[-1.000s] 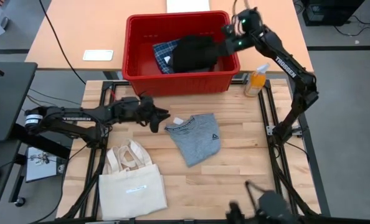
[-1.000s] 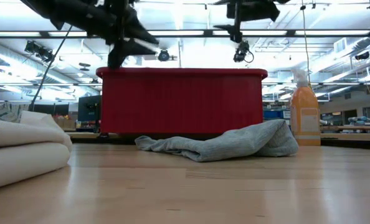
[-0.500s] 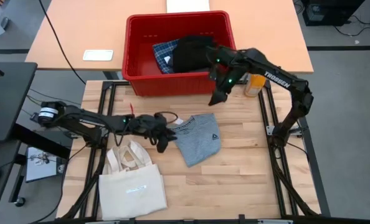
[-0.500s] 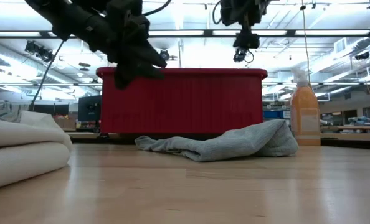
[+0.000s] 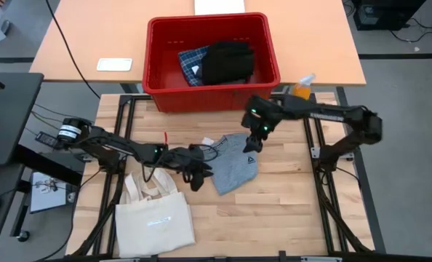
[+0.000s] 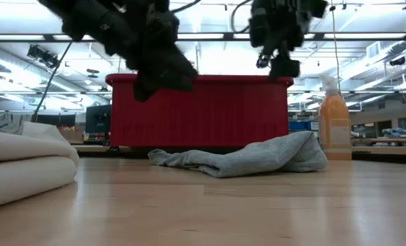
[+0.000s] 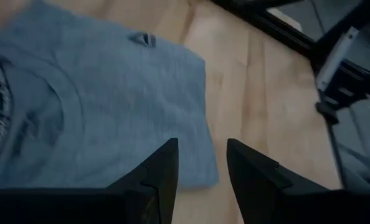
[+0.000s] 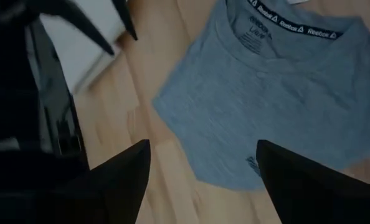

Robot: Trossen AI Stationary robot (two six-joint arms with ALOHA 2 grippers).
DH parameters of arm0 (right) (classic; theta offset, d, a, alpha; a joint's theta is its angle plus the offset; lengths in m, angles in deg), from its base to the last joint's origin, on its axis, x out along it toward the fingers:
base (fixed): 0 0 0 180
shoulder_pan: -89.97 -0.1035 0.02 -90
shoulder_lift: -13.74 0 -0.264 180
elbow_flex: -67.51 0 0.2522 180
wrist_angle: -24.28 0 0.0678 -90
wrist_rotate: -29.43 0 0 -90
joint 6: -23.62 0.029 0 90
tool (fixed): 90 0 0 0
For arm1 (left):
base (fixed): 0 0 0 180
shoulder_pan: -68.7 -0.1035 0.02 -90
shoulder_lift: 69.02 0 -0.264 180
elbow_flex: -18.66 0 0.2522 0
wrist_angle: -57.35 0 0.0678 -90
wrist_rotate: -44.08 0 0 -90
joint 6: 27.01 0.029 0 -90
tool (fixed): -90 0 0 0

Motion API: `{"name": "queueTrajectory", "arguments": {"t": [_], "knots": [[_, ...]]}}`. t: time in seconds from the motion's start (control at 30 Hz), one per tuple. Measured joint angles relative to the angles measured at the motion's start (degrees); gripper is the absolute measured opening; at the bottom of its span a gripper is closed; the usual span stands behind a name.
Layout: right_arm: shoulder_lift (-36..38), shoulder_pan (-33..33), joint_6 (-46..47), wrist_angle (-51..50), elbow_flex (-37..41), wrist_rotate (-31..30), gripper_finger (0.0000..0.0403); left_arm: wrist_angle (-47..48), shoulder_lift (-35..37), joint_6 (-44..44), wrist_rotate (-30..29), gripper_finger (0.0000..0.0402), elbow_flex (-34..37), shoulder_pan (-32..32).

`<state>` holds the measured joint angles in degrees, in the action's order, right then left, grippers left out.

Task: Fold laundry
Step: Stack the gray t-shirt in the red organizer bin

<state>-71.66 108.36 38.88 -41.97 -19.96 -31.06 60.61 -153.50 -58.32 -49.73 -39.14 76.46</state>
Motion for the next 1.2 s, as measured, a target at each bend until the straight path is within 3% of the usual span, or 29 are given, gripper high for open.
{"name": "queueTrajectory", "arguments": {"t": [0.13, 0.3, 0.4, 0.57, 0.8, 1.0, 1.2], "knots": [[8.08, -2.33, 11.13, 11.72, 12.05, -2.87, 0.0295, 4.58, -2.14, 4.28, -6.12, 0.0141, -4.98, 1.02], [16.92, -6.2, 21.63, 16.56, 21.83, -13.17, 0.0292, 11.44, -7.08, 10.17, -8.6, 0.0141, -12.77, 1.19], [21.74, -8.21, 27.55, 15.56, 25.82, -18.86, 0.0289, 13.13, -11.35, 12.85, -8.6, 0.0142, -18.08, 1.19], [30.3, -10.39, 34.72, 8.29, 29.25, -21.53, 0.0287, 16.88, -19.55, 12.63, -8.62, 0.0161, -28.71, 1.42], [41.35, -12.09, 37.21, 1.92, 31.43, -28.45, 0.0287, 21.67, -27.64, 9.7, -8.6, 0.0246, -38.63, 1.89], [45.83, -12.68, 36.55, 3.18, 32.07, -26.6, 0.0287, 21.69, -32.11, 5.31, -8.7, 0.0321, -42.08, 1.69], [47.67, -15.74, 33.97, 3.87, 32.08, -26.3, 0.0287, 29.45, -33.98, 4.0, -14.17, 0.034, -45.05, 1.84]]}}
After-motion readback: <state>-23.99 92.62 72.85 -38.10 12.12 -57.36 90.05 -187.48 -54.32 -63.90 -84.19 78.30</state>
